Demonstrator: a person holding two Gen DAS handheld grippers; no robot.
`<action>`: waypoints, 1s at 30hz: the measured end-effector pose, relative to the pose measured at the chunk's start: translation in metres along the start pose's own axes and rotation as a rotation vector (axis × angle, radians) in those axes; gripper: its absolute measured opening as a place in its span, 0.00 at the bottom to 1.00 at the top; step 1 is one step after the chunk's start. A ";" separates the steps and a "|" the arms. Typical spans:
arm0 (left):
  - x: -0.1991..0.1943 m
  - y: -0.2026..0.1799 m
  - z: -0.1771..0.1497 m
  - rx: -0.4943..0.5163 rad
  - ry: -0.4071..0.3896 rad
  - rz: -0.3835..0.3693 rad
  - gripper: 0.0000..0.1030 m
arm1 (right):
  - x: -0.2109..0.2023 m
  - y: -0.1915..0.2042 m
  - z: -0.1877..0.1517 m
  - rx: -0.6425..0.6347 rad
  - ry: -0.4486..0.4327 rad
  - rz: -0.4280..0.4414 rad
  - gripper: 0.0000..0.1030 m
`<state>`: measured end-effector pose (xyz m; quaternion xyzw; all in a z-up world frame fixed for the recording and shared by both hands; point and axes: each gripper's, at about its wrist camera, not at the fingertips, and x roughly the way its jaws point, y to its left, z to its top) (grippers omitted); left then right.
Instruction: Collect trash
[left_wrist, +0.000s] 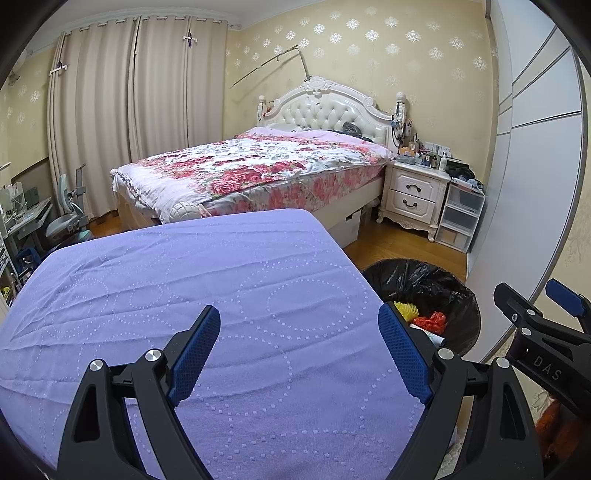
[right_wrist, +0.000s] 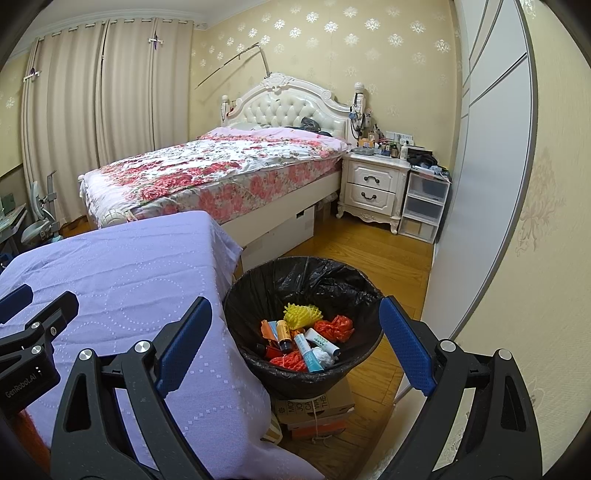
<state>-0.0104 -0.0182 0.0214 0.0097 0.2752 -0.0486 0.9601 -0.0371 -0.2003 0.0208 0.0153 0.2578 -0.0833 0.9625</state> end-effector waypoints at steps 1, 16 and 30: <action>0.000 0.000 0.000 0.000 0.001 0.000 0.82 | 0.000 0.000 0.000 -0.001 0.000 0.000 0.87; 0.001 -0.001 0.001 -0.003 0.001 0.001 0.82 | 0.001 0.000 0.000 0.000 0.000 0.000 0.87; 0.001 -0.001 0.001 -0.003 0.001 0.000 0.82 | 0.000 0.000 0.000 0.000 0.001 0.000 0.87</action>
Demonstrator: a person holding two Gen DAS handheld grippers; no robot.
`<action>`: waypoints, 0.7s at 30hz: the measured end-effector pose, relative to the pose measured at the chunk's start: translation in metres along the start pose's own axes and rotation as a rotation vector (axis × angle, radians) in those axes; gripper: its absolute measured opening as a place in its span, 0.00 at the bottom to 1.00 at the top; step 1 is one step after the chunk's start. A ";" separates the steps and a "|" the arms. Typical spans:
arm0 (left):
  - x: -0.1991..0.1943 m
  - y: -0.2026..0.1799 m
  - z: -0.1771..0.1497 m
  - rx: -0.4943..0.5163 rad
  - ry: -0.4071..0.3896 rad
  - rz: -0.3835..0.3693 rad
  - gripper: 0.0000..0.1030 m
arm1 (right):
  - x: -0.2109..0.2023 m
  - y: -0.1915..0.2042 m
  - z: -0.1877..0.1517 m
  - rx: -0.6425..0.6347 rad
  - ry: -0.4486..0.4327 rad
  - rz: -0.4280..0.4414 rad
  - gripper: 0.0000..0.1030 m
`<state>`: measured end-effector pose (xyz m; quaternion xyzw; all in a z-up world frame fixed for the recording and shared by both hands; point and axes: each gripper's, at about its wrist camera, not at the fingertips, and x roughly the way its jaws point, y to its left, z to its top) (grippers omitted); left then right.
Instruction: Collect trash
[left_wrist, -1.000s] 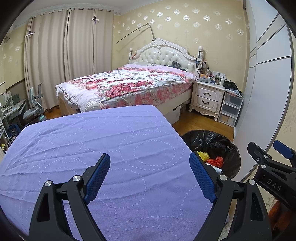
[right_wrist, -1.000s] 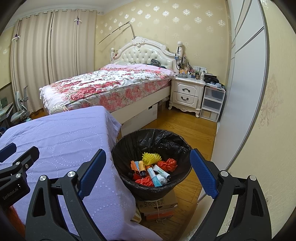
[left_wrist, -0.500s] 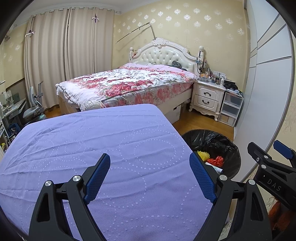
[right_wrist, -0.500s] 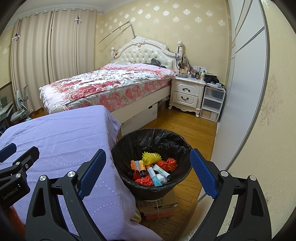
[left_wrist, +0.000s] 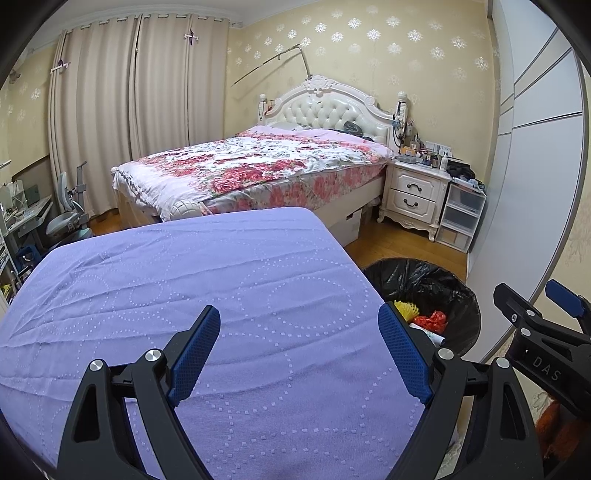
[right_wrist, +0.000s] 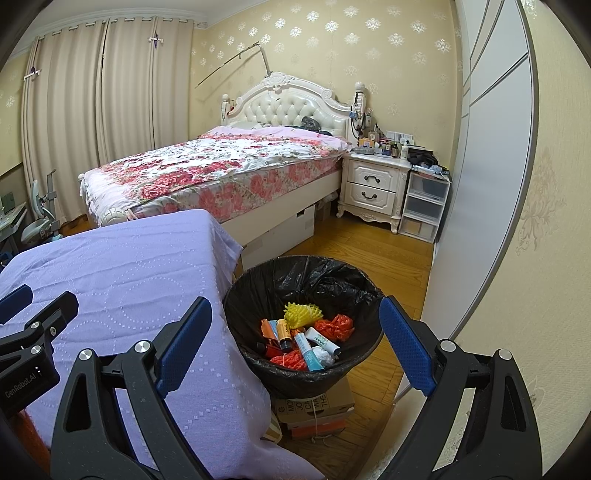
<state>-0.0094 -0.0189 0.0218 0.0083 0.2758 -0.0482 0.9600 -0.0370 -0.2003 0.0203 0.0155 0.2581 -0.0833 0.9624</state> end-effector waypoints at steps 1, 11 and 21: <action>0.000 0.001 -0.001 0.001 -0.001 0.000 0.82 | 0.000 0.000 0.000 -0.001 0.000 -0.001 0.87; 0.001 0.001 -0.002 0.001 0.000 -0.005 0.82 | 0.000 0.000 0.000 -0.001 0.001 -0.001 0.87; -0.001 0.001 -0.004 -0.002 -0.019 0.011 0.82 | 0.000 0.000 0.000 0.000 0.001 0.000 0.87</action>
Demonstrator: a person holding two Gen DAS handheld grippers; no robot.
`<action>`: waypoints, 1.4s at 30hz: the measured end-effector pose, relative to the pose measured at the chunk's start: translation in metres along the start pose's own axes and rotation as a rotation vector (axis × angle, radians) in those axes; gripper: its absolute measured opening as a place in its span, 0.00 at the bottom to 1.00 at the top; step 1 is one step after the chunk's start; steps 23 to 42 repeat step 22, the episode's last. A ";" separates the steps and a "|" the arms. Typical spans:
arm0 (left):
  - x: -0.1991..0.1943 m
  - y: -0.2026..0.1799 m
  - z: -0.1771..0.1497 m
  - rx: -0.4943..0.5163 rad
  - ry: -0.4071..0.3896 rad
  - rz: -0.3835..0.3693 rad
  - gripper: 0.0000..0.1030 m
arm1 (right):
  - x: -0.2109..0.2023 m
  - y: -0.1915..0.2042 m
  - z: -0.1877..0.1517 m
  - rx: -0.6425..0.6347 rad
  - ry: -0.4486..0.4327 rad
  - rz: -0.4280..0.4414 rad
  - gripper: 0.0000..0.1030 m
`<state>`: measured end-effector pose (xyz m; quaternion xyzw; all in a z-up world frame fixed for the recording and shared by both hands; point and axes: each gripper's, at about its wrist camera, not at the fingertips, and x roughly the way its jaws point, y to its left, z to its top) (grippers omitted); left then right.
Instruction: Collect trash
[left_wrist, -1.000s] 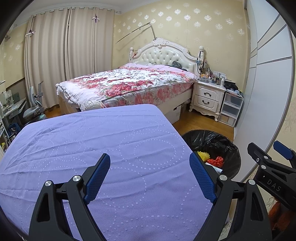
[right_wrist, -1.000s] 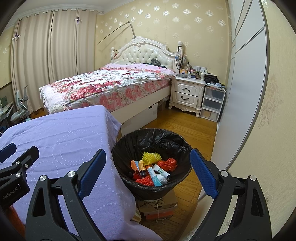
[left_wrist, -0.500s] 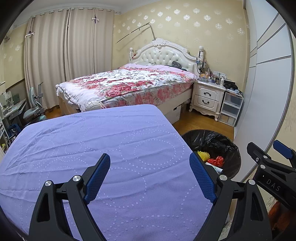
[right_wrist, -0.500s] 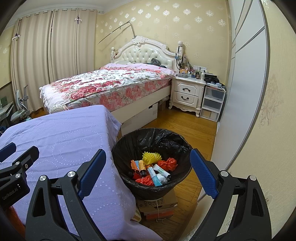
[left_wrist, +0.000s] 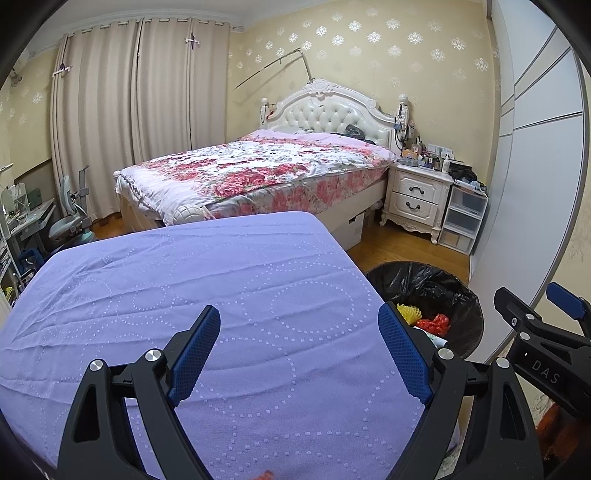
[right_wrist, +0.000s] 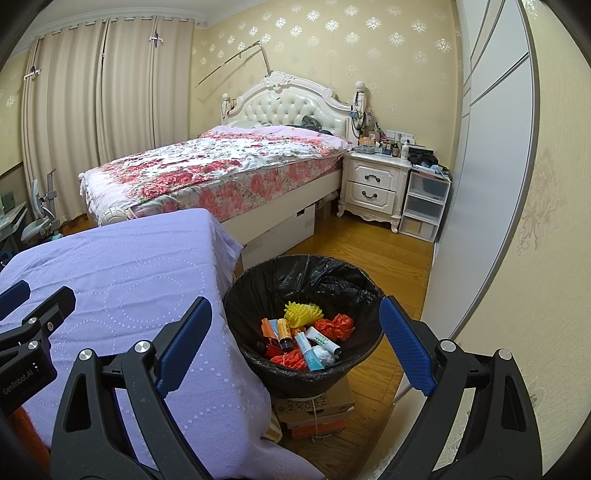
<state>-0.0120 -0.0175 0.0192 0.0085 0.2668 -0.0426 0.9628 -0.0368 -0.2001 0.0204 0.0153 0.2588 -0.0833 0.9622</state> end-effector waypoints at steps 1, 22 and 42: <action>0.000 0.001 0.000 -0.002 -0.003 -0.001 0.82 | 0.000 0.000 0.000 0.000 0.000 0.001 0.87; 0.018 0.033 -0.004 -0.030 0.067 0.044 0.82 | 0.011 0.030 -0.008 -0.051 0.026 0.044 0.87; 0.018 0.033 -0.004 -0.030 0.067 0.044 0.82 | 0.011 0.030 -0.008 -0.051 0.026 0.044 0.87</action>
